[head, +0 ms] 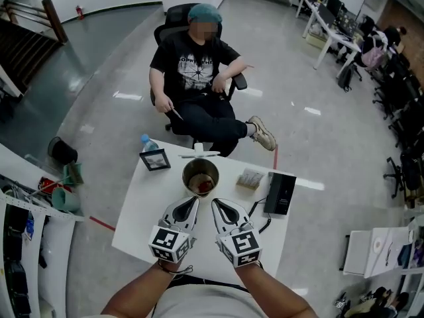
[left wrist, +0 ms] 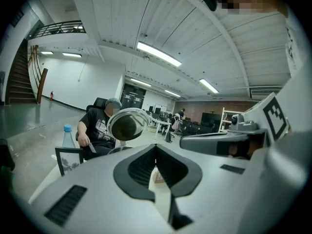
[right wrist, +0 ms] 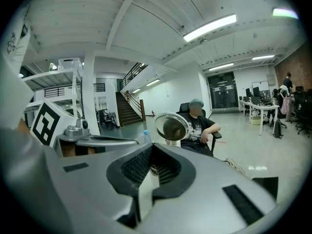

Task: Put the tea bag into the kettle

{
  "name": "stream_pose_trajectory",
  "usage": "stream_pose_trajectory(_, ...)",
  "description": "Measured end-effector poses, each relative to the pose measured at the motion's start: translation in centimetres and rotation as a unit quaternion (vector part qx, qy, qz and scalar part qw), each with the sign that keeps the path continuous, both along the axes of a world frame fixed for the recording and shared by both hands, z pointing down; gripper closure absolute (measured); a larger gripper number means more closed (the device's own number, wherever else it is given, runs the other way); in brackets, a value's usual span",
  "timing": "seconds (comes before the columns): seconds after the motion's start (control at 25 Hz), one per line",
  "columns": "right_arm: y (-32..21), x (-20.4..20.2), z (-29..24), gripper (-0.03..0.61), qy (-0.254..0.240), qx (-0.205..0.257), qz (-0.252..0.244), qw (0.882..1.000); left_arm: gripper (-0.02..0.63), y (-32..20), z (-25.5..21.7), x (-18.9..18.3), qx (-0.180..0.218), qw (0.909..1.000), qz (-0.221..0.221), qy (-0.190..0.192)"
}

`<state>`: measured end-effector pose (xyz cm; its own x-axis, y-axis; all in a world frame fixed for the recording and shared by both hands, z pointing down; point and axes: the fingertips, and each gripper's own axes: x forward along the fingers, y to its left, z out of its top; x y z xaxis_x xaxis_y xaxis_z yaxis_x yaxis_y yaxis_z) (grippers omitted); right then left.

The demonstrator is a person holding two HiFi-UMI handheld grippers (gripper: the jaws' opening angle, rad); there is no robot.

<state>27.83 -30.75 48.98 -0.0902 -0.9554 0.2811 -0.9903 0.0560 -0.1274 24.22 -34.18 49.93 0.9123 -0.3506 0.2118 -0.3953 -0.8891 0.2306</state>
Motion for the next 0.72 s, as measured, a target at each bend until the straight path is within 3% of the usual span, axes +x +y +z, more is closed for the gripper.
stream_pose_trajectory(0.44, 8.8, -2.7, -2.8, 0.566, 0.004, 0.032, -0.039, 0.999, 0.605, 9.9, -2.4, -2.9, 0.015, 0.9996, -0.022, 0.010)
stream_pose_trajectory(0.72, 11.1, -3.8, -3.6, 0.566, 0.005, 0.042, -0.052, 0.998, 0.604, 12.0, -4.0, -4.2, 0.036, 0.9986, -0.034, 0.016)
